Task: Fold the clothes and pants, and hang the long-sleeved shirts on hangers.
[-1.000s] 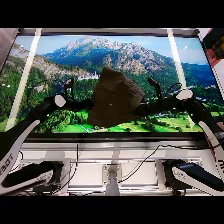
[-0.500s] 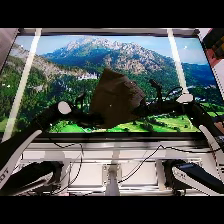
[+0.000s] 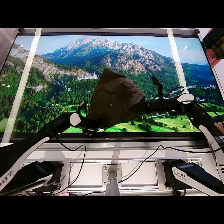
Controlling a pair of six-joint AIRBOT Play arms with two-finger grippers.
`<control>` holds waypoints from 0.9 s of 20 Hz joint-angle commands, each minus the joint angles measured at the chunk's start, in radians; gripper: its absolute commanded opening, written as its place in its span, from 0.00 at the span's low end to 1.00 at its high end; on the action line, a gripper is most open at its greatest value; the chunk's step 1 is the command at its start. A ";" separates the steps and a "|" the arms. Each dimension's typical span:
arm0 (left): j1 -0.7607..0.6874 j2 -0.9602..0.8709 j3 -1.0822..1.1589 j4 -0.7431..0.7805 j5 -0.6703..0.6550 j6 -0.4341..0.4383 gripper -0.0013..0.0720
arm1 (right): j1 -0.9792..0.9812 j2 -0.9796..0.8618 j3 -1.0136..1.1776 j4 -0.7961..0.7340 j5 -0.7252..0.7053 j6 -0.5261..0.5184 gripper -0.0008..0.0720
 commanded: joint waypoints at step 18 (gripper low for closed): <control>0.206 0.105 -0.001 0.068 0.402 0.065 0.04 | 0.000 0.001 0.328 -0.262 0.167 0.101 0.57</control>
